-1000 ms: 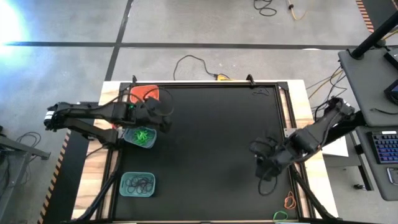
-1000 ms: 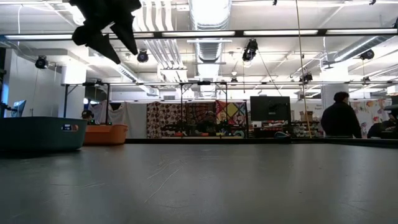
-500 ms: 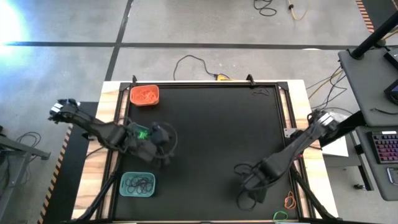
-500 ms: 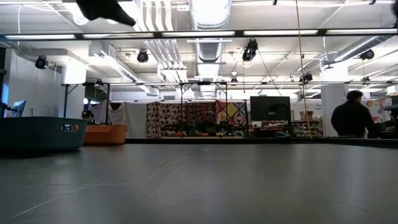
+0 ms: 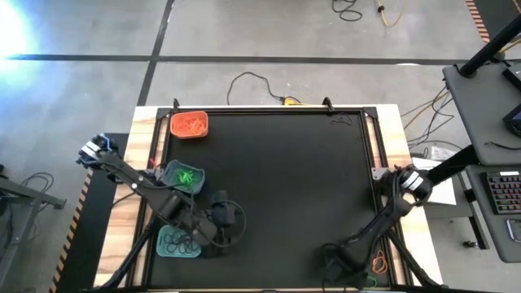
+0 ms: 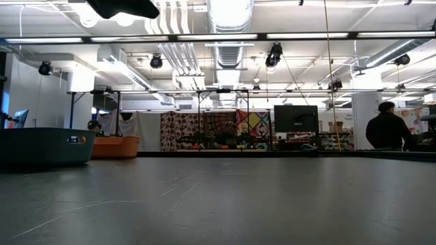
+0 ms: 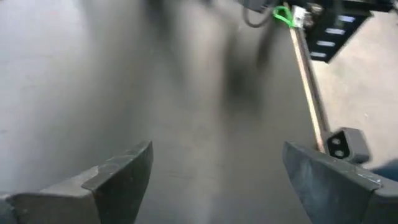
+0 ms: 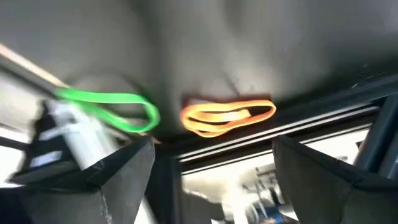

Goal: Sort rubber bands into baskets
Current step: Put the orange rubber band into the orange bin

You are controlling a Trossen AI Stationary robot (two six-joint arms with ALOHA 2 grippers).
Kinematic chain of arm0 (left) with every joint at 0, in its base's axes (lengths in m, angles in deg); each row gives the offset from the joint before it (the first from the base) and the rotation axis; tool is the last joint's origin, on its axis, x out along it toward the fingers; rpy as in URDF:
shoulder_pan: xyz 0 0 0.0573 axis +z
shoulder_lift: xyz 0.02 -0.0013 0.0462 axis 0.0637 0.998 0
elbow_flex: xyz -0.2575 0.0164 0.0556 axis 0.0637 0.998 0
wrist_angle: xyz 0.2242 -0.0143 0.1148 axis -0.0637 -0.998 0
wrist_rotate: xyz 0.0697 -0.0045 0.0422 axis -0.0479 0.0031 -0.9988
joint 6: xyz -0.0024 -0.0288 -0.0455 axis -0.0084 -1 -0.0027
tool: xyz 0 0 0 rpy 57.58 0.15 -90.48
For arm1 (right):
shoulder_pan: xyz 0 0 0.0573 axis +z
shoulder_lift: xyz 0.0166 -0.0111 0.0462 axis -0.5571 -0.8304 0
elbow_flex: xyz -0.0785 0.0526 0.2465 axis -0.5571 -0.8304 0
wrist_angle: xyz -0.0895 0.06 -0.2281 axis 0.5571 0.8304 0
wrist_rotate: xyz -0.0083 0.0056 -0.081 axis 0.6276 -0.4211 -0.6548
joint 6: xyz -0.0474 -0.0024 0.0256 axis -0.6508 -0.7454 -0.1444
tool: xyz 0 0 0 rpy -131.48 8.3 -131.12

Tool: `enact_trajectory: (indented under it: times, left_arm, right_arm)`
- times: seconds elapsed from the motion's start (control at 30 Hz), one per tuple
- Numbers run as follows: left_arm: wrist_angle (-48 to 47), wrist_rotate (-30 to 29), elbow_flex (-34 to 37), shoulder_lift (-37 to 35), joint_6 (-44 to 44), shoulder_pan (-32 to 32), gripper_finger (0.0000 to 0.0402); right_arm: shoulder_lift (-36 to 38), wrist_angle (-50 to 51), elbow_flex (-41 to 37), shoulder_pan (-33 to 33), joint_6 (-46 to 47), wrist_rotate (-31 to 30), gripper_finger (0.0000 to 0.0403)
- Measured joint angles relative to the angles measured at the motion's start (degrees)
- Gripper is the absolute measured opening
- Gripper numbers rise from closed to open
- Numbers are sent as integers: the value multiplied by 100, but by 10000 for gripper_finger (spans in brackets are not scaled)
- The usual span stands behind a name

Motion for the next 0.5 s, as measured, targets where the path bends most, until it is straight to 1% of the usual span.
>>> enact_trajectory:
  times: [0.1,0.2,0.33,0.43,0.5]
  left_arm:
    - [2,206,-172,174,2,-8,337]
    - [-59,207,-326,284,24,-3,331]
    - [-237,171,-475,294,-3,50,327]
    - [-323,150,-519,294,-32,60,327]
    - [-326,143,-539,294,-75,76,327]
  right_arm:
    - [91,-354,-568,211,176,313,301]
    - [225,-728,-1012,322,342,459,286]
    - [300,-1996,-1392,339,757,450,268]
    - [256,-2514,-1692,437,1037,596,251]
    - [256,-2622,-1799,472,1150,733,239]
